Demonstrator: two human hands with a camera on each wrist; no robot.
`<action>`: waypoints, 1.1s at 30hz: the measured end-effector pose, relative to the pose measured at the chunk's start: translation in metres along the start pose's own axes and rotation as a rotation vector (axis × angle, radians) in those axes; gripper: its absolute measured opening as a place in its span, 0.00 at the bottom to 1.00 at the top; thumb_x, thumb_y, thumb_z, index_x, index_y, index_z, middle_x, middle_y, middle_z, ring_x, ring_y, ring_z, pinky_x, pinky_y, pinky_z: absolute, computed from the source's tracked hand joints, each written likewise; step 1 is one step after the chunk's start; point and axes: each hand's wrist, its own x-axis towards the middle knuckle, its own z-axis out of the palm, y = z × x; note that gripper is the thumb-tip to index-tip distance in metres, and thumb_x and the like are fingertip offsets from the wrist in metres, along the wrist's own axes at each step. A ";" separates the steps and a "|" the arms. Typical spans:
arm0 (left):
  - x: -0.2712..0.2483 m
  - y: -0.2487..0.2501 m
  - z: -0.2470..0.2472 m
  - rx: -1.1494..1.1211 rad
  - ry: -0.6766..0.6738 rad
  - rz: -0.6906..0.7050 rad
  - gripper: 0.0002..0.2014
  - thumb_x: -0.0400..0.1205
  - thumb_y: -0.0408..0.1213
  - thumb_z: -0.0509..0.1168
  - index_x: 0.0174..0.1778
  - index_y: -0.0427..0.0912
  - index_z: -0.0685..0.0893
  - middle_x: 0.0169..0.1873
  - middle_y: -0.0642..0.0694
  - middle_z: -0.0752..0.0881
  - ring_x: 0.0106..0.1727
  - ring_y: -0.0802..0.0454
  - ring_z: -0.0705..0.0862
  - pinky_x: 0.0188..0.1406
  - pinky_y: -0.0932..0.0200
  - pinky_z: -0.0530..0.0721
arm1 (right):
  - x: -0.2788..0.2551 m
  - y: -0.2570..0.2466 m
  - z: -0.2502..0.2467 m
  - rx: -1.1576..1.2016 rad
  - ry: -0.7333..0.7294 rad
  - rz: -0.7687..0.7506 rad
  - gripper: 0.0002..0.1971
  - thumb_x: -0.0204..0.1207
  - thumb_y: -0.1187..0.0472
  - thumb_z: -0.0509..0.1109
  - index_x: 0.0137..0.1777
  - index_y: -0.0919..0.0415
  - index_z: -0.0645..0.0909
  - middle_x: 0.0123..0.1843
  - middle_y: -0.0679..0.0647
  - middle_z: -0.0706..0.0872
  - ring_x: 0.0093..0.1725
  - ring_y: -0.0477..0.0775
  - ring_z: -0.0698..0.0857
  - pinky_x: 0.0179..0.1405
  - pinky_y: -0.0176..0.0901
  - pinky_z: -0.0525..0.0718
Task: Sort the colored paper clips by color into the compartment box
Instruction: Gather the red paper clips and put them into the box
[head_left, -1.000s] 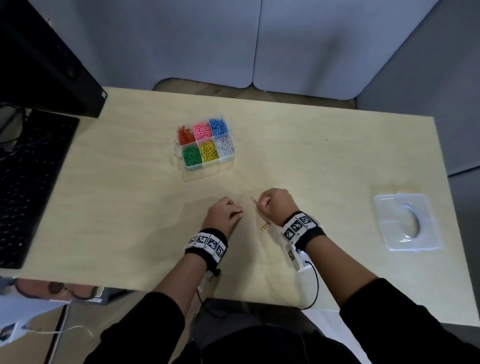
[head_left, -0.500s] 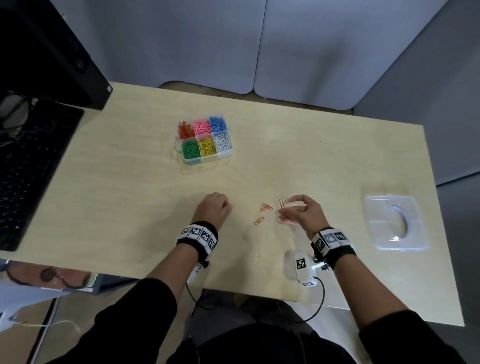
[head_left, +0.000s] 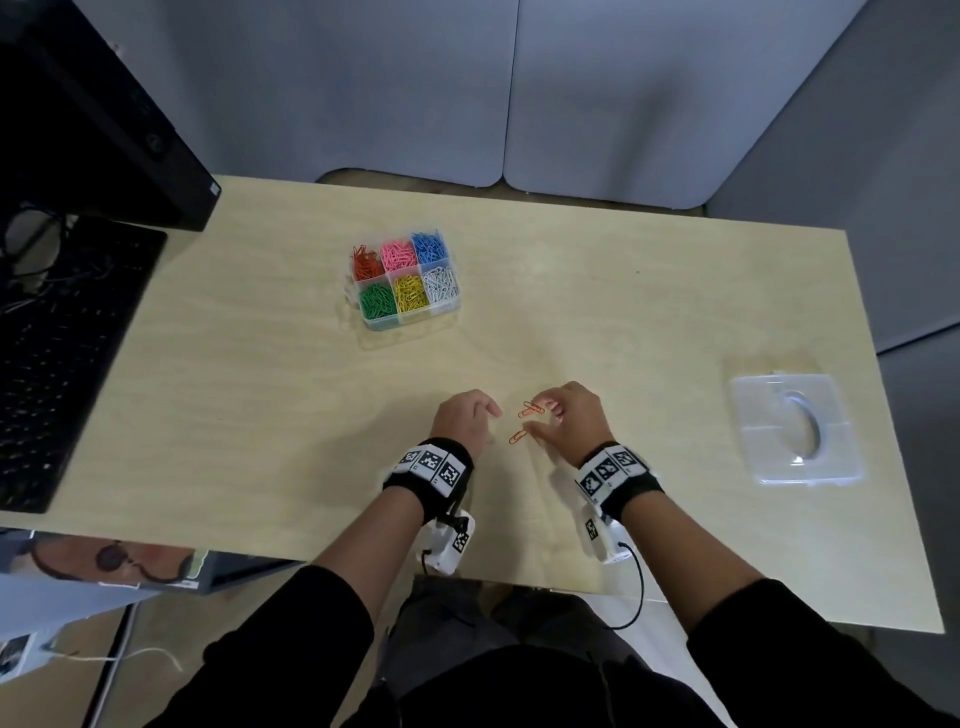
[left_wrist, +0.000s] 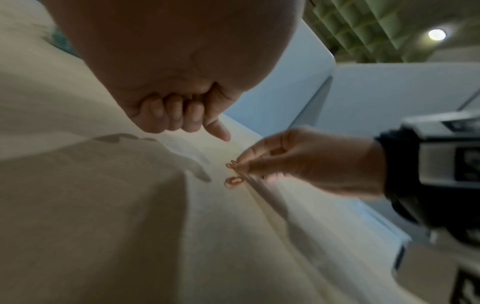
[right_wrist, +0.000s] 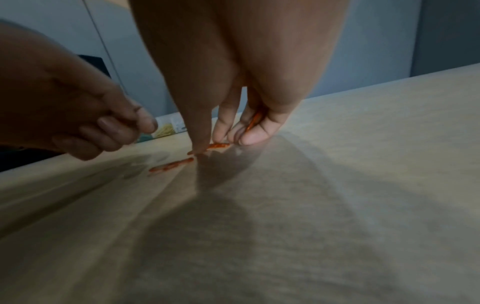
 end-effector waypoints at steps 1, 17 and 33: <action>-0.001 0.001 0.003 0.019 -0.006 0.012 0.15 0.83 0.31 0.54 0.40 0.40 0.86 0.35 0.45 0.87 0.31 0.49 0.87 0.31 0.60 0.77 | 0.001 -0.003 0.003 -0.011 0.023 0.001 0.13 0.68 0.56 0.83 0.52 0.58 0.89 0.49 0.52 0.85 0.45 0.47 0.83 0.51 0.37 0.81; 0.012 -0.012 -0.004 0.333 -0.157 0.033 0.08 0.83 0.42 0.65 0.46 0.40 0.82 0.43 0.43 0.86 0.48 0.42 0.84 0.48 0.54 0.78 | 0.037 -0.013 -0.014 0.002 -0.176 0.126 0.09 0.74 0.68 0.72 0.51 0.63 0.92 0.44 0.58 0.93 0.40 0.49 0.88 0.50 0.34 0.82; 0.175 0.025 -0.197 0.297 0.259 0.017 0.08 0.75 0.26 0.70 0.39 0.44 0.86 0.42 0.41 0.89 0.46 0.41 0.88 0.49 0.48 0.89 | 0.196 -0.179 -0.027 0.564 -0.219 0.112 0.07 0.72 0.72 0.77 0.44 0.59 0.90 0.42 0.59 0.92 0.41 0.54 0.91 0.54 0.45 0.89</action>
